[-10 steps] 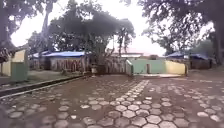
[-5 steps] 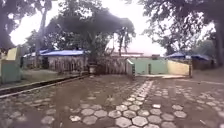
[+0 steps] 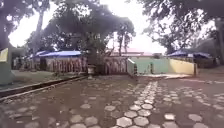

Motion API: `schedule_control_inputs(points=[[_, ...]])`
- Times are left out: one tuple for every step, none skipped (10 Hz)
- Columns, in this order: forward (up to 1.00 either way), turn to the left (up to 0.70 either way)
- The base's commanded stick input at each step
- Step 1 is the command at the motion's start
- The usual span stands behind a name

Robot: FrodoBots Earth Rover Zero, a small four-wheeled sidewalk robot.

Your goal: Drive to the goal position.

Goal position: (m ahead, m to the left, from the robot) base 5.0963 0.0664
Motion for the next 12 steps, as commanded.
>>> schedule_control_inputs(points=[[0.70, 0.00], [0.70, 0.00], [0.70, 0.00], [0.70, 0.00], [0.70, 0.00], [0.70, 0.00], [0.70, 0.00], [0.70, 0.00], [0.70, 0.00], [0.70, 0.00], [0.70, 0.00], [0.70, 0.00]])
